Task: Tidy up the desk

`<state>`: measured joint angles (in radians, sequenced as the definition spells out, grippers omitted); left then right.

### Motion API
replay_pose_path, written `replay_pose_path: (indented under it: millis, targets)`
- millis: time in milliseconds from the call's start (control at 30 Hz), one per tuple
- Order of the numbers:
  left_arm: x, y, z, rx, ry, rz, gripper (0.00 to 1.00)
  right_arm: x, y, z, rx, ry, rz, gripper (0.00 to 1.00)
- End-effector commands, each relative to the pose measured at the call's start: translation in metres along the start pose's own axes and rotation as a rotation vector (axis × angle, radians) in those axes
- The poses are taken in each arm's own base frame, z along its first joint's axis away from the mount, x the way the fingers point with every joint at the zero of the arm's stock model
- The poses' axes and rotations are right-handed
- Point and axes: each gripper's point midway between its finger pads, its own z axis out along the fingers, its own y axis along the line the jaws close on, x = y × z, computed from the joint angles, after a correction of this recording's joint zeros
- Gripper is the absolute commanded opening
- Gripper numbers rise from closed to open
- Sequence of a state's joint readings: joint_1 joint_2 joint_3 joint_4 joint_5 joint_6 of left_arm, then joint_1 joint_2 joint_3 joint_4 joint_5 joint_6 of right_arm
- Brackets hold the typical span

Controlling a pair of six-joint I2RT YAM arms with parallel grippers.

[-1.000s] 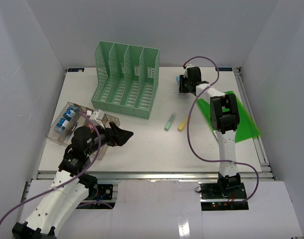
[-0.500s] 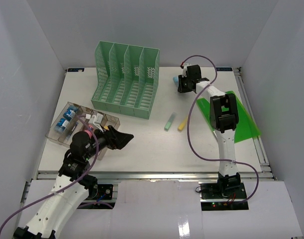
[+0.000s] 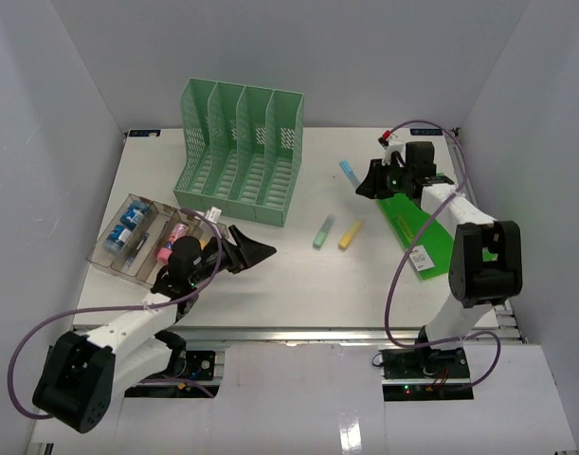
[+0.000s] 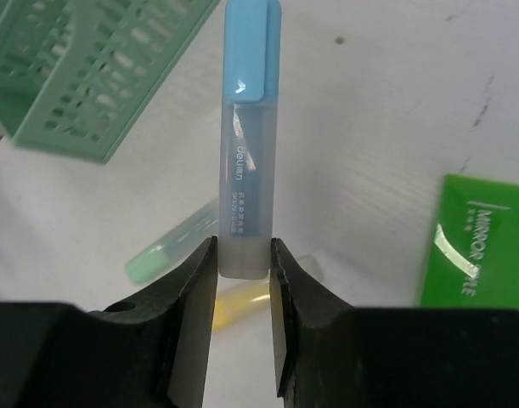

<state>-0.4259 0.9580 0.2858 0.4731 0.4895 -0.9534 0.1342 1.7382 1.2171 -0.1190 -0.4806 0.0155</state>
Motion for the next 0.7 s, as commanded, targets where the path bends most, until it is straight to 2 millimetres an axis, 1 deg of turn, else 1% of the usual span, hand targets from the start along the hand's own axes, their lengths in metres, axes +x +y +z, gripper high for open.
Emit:
replay_pose_path:
  millis: [0, 33, 100, 133, 200, 233, 333, 400, 467, 567, 667]
  targets:
    - [-0.016, -0.042, 0.031, 0.128, -0.062, 0.016, 0.98, 0.014, 0.066, -0.036, -0.251, -0.041, -0.110, 0.08]
    - [-0.013, -0.044, 0.040, 0.127, -0.055, 0.011, 0.98, 0.021, 0.075, -0.044, -0.278, -0.040, -0.127, 0.08]
    - [-0.004, -0.047, 0.057, 0.131, -0.033, 0.000, 0.98, 0.042, 0.089, -0.050, -0.311, -0.014, -0.147, 0.08]
    - [-0.008, -0.054, 0.064, 0.146, -0.042, -0.001, 0.98, 0.044, 0.099, -0.059, -0.327, -0.031, -0.181, 0.08]
    - [-0.005, -0.059, 0.078, 0.161, -0.039, -0.019, 0.98, 0.062, 0.111, -0.065, -0.358, -0.011, -0.192, 0.08]
    - [-0.008, -0.065, 0.081, 0.178, -0.049, -0.021, 0.98, 0.065, 0.117, -0.068, -0.368, -0.014, -0.204, 0.08]
    - [-0.009, -0.065, 0.097, 0.174, -0.056, -0.041, 0.97, 0.074, 0.137, -0.082, -0.420, -0.022, -0.237, 0.08]
    - [-0.008, -0.065, 0.107, 0.167, -0.056, -0.051, 0.95, 0.074, 0.150, -0.091, -0.445, -0.044, -0.270, 0.08]
    - [-0.005, -0.065, 0.114, 0.155, -0.052, -0.055, 0.93, 0.076, 0.162, -0.097, -0.472, -0.050, -0.297, 0.08]
    - [-0.003, -0.067, 0.120, 0.145, -0.054, -0.052, 0.92, 0.077, 0.174, -0.102, -0.493, -0.066, -0.318, 0.08]
    - [-0.001, -0.071, 0.124, 0.150, -0.055, -0.053, 0.88, 0.077, 0.181, -0.104, -0.511, -0.069, -0.327, 0.08]
